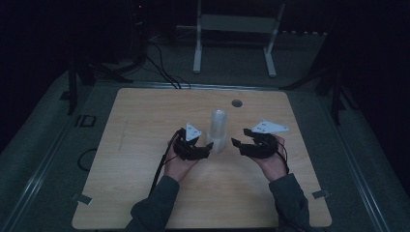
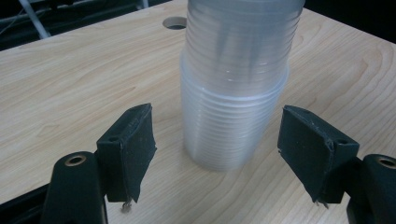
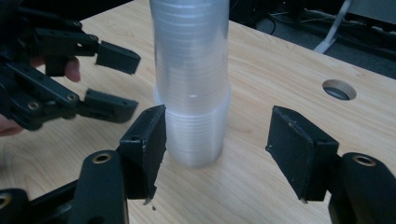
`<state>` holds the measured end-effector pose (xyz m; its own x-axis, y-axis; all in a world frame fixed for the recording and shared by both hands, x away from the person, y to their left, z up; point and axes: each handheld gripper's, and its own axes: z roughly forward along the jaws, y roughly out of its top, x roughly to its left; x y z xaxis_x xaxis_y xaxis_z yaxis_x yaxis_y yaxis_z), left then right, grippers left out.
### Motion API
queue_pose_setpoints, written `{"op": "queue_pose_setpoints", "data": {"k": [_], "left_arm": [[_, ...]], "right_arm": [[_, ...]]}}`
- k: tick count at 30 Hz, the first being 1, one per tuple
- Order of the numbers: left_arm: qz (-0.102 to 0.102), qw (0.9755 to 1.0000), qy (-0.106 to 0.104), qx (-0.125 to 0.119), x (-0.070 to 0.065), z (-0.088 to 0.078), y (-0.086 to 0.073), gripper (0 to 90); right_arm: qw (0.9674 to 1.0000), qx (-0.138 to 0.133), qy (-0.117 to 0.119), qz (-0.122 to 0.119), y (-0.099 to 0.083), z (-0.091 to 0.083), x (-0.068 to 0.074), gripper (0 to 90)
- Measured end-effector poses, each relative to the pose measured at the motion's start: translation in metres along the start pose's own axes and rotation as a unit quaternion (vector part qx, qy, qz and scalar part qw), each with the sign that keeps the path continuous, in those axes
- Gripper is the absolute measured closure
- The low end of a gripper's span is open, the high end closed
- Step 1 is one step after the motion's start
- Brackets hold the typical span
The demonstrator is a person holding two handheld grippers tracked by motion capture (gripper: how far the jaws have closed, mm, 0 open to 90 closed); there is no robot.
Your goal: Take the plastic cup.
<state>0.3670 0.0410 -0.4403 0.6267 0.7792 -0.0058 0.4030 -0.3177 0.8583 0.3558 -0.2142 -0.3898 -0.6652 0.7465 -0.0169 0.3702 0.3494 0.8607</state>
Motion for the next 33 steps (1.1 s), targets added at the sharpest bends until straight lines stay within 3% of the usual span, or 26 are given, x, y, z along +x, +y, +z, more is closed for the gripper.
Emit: {"op": "queue_pose_setpoints", "data": {"k": [10, 20, 33], "left_arm": [[0.0, 1.0, 0.0, 0.008, -0.003, 0.011, 0.001, 23.1], [-0.009, 0.9999, -0.012, -0.002, -0.003, 0.02, 0.003, 22.9], [-0.018, 0.9997, -0.011, -0.009, -0.008, 0.034, 0.003, 18.8]], "right_arm": [[0.9999, 0.001, 0.008, -0.009, 0.011, 0.01, 0.007, 36.0], [0.9999, 0.0, 0.006, -0.01, 0.024, 0.019, 0.012, 33.8], [0.9999, -0.002, 0.005, -0.01, 0.035, 0.025, 0.014, 30.6]]}}
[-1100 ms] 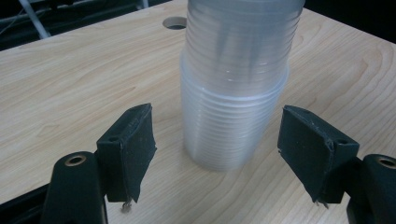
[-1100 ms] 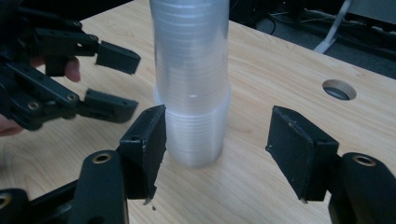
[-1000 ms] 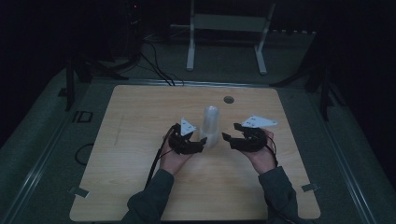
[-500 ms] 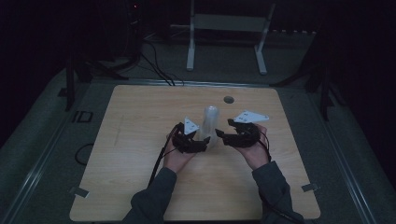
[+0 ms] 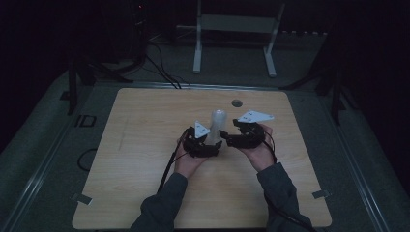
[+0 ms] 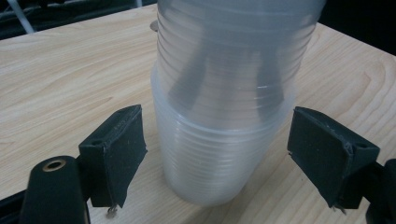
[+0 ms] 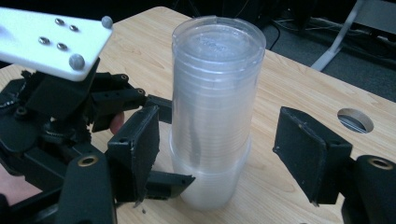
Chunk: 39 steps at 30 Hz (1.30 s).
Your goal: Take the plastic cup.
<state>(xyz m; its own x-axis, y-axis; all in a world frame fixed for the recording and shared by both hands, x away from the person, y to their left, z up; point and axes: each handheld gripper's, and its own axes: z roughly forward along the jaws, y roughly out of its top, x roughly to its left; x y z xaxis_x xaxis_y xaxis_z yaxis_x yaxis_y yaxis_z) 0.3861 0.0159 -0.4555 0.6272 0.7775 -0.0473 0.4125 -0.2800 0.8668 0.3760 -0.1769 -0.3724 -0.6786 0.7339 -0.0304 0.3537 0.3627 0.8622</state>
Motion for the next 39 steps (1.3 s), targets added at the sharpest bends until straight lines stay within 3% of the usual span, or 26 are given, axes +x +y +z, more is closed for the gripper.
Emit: {"op": "queue_pose_setpoints", "data": {"k": [10, 27, 39], "left_arm": [[-0.006, 0.9999, -0.01, -0.012, 0.0, 0.006, 0.0, 18.8], [0.002, 0.9994, -0.002, -0.033, -0.002, 0.008, 0.0, 21.0], [0.002, 0.9994, -0.001, -0.035, -0.003, 0.008, -0.003, 21.3]], "right_arm": [[0.9999, -0.006, 0.005, 0.015, 0.005, 0.007, -0.003, 30.4], [0.9999, -0.007, 0.003, 0.012, 0.015, 0.021, -0.001, 30.5], [0.9999, -0.013, 0.005, 0.01, 0.023, 0.033, 0.0, 31.7]]}}
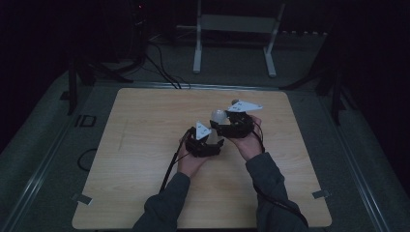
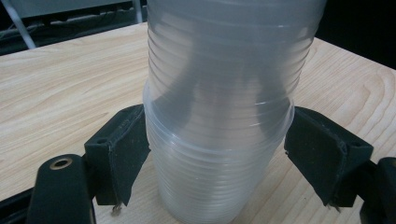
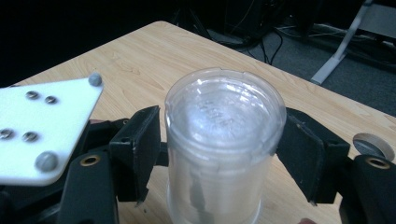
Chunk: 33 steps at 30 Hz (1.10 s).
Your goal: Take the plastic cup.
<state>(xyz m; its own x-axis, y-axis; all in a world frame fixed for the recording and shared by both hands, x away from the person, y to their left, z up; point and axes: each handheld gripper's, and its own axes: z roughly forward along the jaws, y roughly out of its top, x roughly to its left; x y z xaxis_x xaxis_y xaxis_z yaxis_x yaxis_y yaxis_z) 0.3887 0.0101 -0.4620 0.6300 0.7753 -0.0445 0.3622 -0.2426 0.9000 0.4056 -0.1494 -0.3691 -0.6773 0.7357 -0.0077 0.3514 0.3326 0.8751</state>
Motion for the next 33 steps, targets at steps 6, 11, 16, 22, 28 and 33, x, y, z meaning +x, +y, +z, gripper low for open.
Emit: {"op": "queue_pose_setpoints", "data": {"k": [6, 11, 16, 22, 28, 33], "left_arm": [[0.003, 1.0, 0.004, -0.005, -0.0008, -0.0001, -0.0004, 21.2], [0.006, 0.9999, 0.005, -0.007, -0.0019, 0.0009, -0.0001, 20.5], [0.011, 0.9999, 0.01, -0.007, -0.0033, 0.0036, -0.0001, 20.5], [0.017, 0.9997, 0.016, -0.007, -0.0037, 0.005, -0.0001, 20.9], [0.02, 0.9996, 0.017, -0.01, -0.0042, 0.004, 0.0005, 21.3], [0.02, 0.9996, 0.018, -0.011, -0.0044, 0.0037, 0.0008, 21.3]], "right_arm": [[1.0, 0.002, 0.004, 0.006, 0.003, 0.0054, -0.0018, 34.4], [1.0, 0.002, 0.005, 0.006, 0.0045, 0.0048, -0.0014, 38.5], [1.0, 0.0, 0.006, 0.008, 0.004, 0.004, -0.0018, 38.8], [0.9999, -0.001, 0.007, 0.008, 0.0047, 0.0036, -0.0019, 38.9], [0.9999, -0.002, 0.007, 0.008, 0.0063, 0.0026, -0.002, 38.9], [0.9999, -0.003, 0.006, 0.008, 0.0077, 0.0018, -0.0015, 38.8]]}}
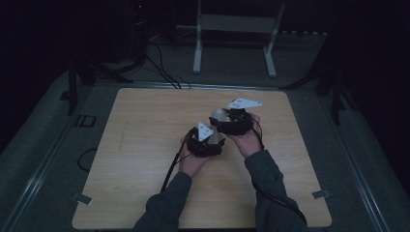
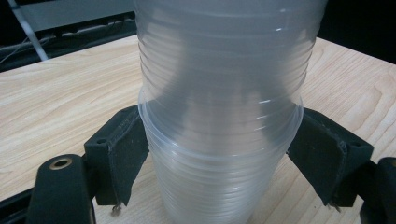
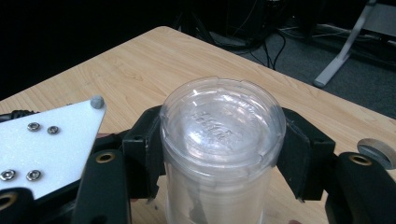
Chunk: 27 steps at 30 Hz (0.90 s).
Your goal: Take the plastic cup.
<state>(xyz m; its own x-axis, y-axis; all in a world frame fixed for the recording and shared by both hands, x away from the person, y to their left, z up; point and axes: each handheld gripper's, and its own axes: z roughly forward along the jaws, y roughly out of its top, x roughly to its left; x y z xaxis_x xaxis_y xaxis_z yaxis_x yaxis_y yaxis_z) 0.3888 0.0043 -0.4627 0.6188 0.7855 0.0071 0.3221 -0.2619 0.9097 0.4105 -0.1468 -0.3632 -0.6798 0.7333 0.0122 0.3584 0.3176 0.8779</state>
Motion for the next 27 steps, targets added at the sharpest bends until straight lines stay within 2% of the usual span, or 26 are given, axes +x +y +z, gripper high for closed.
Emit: {"op": "queue_pose_setpoints", "data": {"k": [8, 27], "left_arm": [[0.002, 1.0, 0.002, 0.006, -0.001, 0.001, -0.002, 21.4], [-0.01, 0.9999, -0.005, -0.002, 0.002, -0.004, -0.001, 20.8]], "right_arm": [[0.9999, -0.01, 0.001, 0.002, 0.004, -0.004, -0.001, 38.9], [0.9995, -0.033, 0.002, -0.003, 0.019, -0.016, 0.002, 39.0]]}}
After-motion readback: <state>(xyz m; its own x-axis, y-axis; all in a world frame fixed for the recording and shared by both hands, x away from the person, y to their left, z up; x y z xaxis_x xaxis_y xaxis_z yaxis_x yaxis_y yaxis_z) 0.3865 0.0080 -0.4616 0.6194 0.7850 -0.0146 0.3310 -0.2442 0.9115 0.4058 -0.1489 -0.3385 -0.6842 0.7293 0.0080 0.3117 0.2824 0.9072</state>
